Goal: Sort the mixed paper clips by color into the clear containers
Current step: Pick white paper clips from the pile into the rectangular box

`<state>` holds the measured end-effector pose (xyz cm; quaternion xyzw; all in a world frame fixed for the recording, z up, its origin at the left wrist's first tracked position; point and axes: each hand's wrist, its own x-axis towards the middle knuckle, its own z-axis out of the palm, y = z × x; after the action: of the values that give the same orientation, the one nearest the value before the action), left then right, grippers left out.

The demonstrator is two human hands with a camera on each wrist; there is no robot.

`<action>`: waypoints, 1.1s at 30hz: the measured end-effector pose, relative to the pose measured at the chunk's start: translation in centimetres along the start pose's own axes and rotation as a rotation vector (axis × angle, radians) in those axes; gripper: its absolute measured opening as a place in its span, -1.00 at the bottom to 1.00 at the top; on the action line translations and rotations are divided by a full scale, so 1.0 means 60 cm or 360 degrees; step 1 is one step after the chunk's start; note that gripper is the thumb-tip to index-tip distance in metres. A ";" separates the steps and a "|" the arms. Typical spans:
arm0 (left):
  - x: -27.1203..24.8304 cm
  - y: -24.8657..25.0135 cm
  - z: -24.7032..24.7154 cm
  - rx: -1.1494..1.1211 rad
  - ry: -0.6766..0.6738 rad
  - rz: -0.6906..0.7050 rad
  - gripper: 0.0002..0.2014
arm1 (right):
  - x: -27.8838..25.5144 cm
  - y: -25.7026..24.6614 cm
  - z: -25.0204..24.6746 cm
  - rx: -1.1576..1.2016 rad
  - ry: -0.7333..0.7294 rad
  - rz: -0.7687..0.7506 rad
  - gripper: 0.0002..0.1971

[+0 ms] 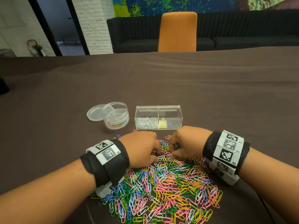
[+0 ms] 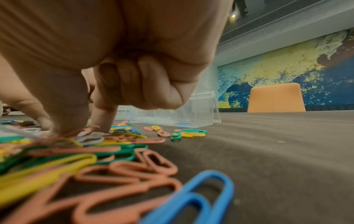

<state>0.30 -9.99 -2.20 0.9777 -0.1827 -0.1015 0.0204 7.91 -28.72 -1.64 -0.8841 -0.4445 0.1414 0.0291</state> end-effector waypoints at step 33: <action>-0.003 0.005 -0.024 -0.0126 -0.0079 -0.0240 -0.82 | -0.019 0.008 -0.014 0.1097 -0.0093 0.0420 -0.93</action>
<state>0.35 -10.19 -0.75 0.9843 -0.1049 -0.1342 0.0468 7.84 -29.86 -0.67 -0.8677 -0.2535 0.3106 0.2937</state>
